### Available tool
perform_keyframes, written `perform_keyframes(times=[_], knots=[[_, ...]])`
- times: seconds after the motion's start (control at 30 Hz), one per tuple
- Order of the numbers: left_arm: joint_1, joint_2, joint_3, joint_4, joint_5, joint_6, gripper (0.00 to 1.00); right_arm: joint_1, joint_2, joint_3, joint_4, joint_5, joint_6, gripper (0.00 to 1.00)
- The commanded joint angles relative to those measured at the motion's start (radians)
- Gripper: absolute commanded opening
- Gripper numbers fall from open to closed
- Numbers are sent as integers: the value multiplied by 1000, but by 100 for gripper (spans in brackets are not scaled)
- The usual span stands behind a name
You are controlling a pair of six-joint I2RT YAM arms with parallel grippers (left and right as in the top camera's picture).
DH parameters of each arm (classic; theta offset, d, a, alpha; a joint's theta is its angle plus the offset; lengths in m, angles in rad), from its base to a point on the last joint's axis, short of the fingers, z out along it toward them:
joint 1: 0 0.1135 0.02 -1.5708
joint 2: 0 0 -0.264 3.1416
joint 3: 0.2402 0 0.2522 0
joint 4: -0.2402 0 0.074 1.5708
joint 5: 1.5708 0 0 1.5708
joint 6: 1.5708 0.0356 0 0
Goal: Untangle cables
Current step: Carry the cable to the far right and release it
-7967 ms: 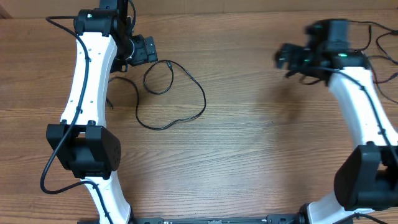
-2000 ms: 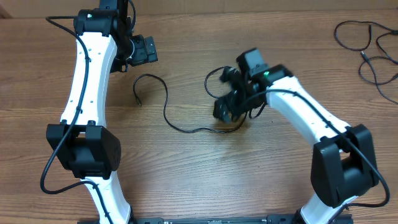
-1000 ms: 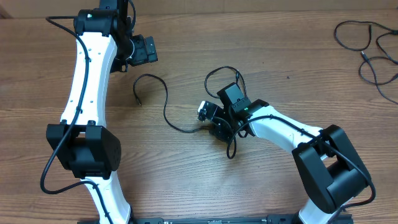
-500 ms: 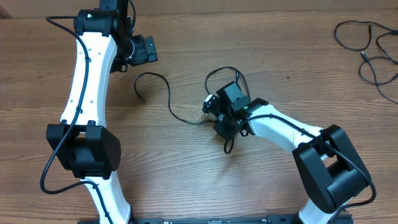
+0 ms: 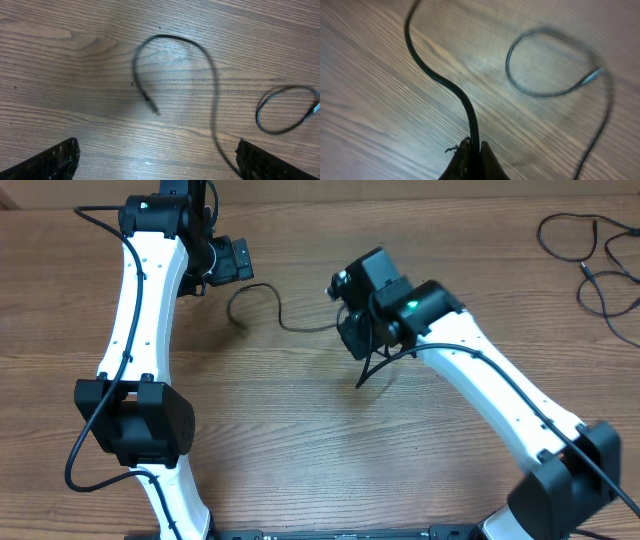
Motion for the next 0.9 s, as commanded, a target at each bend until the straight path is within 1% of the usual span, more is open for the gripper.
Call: perform_keyframes(times=[0.0, 0.13, 0.2, 0.33, 0.43, 0.63, 0.87], knots=[[-6, -13, 17, 2, 3, -13, 100, -3, -70, 90, -38, 69, 115, 4], [-6, -13, 17, 2, 3, -13, 100, -32, -122, 112, -63, 294, 267, 4], [-6, -13, 17, 2, 3, -13, 99, -66, -141, 112, -80, 349, 333, 4], [-6, -13, 17, 2, 3, -13, 100, -179, -161, 112, -132, 349, 444, 4], [-6, -13, 17, 2, 3, -13, 100, -297, -162, 112, -182, 307, 516, 4], [-6, -13, 17, 2, 3, -13, 100, -531, -162, 111, -259, 190, 535, 4], [-6, -13, 17, 2, 3, -13, 100, -732, -162, 111, -377, 177, 535, 4]])
